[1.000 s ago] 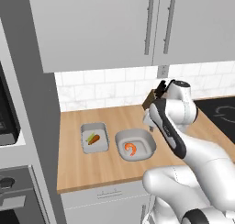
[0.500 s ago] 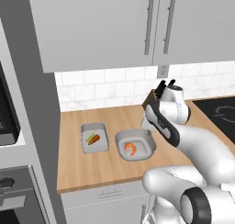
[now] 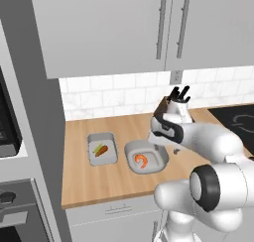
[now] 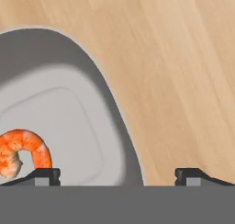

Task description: Take the meat container that has the shrimp and place it on the second highest rack of the freezer. Then take the vegetable container that has the lemon wedge and carrot and place it on the highest rack of the freezer.

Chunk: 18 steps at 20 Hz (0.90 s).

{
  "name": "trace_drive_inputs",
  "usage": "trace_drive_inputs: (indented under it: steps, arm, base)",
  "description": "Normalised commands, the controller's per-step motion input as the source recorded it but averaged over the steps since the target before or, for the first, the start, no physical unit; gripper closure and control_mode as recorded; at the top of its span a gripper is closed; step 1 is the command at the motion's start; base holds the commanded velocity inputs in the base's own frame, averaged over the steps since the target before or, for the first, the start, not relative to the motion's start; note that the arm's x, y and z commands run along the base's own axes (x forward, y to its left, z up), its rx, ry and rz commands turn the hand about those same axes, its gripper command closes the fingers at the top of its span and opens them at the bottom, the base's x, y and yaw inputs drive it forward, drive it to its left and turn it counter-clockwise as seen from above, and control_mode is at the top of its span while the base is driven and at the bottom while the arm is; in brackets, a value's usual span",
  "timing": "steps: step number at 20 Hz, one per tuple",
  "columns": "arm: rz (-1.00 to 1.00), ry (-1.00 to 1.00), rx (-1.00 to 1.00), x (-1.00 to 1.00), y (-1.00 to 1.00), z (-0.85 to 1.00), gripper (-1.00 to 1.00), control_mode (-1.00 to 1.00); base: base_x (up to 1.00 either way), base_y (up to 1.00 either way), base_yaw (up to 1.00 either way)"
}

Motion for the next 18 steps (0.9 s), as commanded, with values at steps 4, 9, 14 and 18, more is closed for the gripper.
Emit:
trace_drive_inputs:
  steps: [4,9,14,18]
  arm:
    - [0.03,0.0,0.03,0.05,-0.24,-0.21,-1.0,-1.0]
    - [0.15,0.0,0.02,0.35,0.08,-0.32,-1.0,-1.0]
    - [0.23,-0.04,0.04,0.06,0.02,-0.28,-1.0,-1.0]
    - [0.21,-0.02,0.04,0.17,0.04,-0.32,-1.0,-1.0]
  base:
    - [0.0,0.0,0.0]
    - [0.0,0.0,0.0]
    - [0.0,0.0,0.0]
    - [0.0,0.0,0.0]
